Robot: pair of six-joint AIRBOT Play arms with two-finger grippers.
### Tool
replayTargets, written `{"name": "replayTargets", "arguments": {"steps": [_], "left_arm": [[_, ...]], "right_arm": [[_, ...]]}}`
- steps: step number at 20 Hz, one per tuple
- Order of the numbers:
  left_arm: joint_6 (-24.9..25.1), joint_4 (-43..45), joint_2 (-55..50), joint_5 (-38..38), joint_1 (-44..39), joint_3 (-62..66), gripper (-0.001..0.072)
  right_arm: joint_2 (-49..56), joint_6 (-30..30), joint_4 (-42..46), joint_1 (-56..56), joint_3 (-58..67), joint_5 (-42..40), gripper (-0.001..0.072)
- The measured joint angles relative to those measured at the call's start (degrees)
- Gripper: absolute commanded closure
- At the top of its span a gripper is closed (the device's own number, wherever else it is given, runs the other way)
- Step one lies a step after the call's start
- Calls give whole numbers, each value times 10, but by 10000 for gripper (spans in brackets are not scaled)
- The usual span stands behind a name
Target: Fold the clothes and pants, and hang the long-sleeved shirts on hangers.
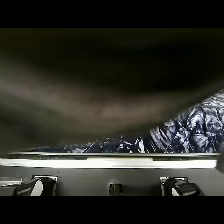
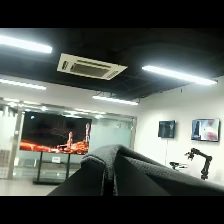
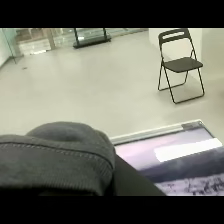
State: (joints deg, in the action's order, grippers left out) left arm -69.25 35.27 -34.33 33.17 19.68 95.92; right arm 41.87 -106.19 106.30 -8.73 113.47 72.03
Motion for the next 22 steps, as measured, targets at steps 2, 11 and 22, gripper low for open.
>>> {"name": "replayTargets", "arguments": {"steps": [2,11,22], "left_arm": [[-2,0,-23,35,0,0,685],[1,25,-249,207,-33,-222,684],[-12,-30,-508,213,-73,-288,160]], "right_arm": [[4,-3,0,0,-7,70,668],[108,-64,-81,0,-414,145,667],[384,-182,-259,4,-519,-333,278]]}}
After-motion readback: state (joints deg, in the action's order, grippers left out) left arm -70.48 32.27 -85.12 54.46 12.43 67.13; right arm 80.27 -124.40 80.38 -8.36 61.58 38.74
